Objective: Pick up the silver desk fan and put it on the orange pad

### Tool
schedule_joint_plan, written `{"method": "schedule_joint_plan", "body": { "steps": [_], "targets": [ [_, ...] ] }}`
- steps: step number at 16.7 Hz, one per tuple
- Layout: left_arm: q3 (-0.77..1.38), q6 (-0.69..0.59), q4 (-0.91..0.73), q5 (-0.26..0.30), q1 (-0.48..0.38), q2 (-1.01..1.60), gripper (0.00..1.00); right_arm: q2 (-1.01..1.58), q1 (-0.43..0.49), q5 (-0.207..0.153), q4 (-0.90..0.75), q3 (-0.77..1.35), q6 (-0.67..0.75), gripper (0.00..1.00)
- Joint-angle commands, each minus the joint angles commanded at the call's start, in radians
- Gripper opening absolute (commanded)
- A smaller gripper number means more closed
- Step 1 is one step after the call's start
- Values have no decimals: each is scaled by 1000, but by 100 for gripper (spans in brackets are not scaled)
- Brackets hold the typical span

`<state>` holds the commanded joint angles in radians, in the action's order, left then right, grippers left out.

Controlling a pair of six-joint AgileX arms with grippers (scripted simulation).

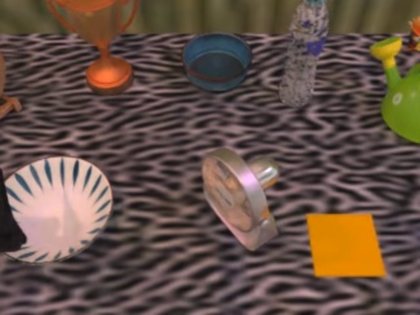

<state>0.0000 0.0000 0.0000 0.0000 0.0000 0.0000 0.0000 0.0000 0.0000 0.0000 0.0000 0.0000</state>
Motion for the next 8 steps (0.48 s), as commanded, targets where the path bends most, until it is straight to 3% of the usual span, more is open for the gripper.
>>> {"method": "schedule_joint_plan", "body": {
  "steps": [4,8],
  "targets": [
    [0,0,0,0,0,0,100,30,14,-1,-29,30,1,100],
    [0,0,0,0,0,0,100,218,89,-1,-190,216,10,100]
  ]
}}
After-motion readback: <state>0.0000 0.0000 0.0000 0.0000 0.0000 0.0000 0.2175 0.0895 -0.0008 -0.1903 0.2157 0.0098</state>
